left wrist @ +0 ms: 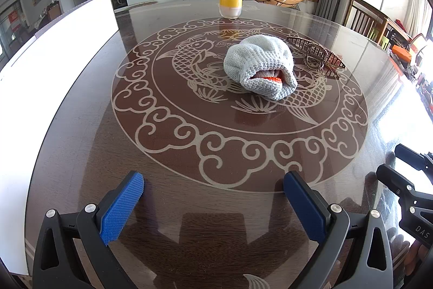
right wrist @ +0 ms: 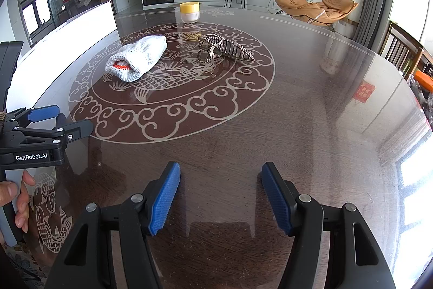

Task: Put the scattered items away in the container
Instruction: 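Move both open grippers back over the table toward the remaining items, then grasp the woven metal hair clip with the right gripper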

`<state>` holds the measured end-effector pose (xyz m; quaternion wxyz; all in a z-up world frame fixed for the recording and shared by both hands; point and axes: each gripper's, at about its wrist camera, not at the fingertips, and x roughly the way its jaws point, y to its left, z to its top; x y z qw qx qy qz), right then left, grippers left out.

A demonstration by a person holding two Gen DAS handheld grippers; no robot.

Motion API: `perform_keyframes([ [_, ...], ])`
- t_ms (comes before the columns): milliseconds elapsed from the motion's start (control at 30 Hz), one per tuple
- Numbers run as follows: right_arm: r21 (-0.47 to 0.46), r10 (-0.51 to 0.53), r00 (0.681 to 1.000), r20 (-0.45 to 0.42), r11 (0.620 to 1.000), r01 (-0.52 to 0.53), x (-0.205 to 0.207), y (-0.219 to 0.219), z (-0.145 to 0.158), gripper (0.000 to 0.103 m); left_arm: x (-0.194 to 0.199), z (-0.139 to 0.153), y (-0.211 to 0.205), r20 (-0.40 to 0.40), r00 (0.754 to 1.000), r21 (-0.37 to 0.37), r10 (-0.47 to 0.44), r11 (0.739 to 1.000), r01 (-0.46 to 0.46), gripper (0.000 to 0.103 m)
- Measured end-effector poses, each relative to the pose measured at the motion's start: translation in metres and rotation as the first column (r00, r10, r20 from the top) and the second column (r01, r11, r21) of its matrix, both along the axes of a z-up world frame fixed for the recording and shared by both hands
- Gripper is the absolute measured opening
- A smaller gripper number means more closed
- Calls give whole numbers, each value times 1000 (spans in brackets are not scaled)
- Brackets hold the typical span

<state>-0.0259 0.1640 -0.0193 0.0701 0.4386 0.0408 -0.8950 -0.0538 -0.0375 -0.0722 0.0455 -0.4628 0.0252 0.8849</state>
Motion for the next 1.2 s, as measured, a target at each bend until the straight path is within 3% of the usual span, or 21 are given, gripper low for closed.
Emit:
perform_keyframes([
  [333, -4, 1, 1000, 1, 1000, -1, 0, 0, 0, 66, 0, 0, 0, 0, 1000, 0, 0, 1000, 0, 103],
  [467, 2, 146, 989, 3, 989, -146, -14, -1, -1, 68, -1, 0, 0, 0, 1000, 0, -1, 1000, 1, 103],
  [567, 32, 281, 960, -1, 959, -281, -39, 0, -1, 67, -1, 0, 0, 0, 1000, 0, -1, 1000, 1, 103],
  [667, 132, 352, 936, -9, 928, -348, -74, -4, 4, 67, -1, 0, 0, 0, 1000, 0, 0, 1000, 0, 103],
  [833, 113, 460, 884, -83, 886, -450, -127, -11, 23, 67, -2, -1, 0, 0, 1000, 0, -1, 1000, 1, 103],
  [1033, 123, 563, 825, -54, 824, -554, -171, -25, 16, 67, -2, -1, 1, 1, 1000, 0, -1, 1000, 1, 103],
  [1200, 85, 527, 850, -6, 847, -524, -204, -28, 0, 67, -2, -1, 1, 1, 1000, 0, -1, 1000, 1, 103],
])
